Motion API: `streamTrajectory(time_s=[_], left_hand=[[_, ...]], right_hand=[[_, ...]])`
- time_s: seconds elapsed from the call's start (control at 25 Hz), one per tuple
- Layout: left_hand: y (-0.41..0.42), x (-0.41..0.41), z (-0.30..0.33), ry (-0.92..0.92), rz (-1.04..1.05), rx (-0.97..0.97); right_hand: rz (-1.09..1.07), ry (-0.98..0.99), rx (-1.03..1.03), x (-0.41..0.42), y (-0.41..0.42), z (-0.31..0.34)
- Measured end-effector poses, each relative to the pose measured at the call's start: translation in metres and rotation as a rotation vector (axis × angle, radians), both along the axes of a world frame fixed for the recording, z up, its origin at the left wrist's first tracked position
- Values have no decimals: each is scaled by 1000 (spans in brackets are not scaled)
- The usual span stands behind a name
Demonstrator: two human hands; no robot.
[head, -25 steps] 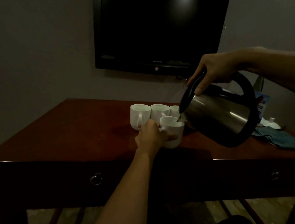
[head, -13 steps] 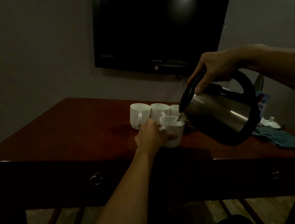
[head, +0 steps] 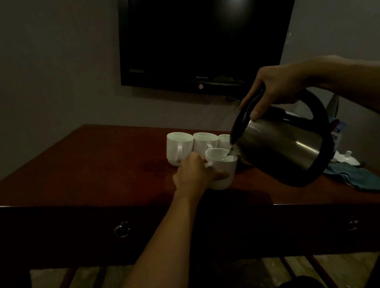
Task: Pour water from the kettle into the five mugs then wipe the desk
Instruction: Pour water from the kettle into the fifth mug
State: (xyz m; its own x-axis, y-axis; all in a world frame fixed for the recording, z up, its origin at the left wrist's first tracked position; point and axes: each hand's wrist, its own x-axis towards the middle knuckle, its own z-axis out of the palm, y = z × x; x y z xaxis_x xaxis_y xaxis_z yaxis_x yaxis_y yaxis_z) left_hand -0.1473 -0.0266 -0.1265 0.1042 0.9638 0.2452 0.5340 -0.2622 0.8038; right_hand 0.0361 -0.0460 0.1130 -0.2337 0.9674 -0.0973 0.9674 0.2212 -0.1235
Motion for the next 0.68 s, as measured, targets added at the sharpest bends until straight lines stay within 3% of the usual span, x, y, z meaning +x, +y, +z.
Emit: streamTrajectory(time_s=[0.68], left_hand=[[-2, 3, 1, 6, 37, -23]], right_hand=[[-2, -21, -8, -7, -2, 1]])
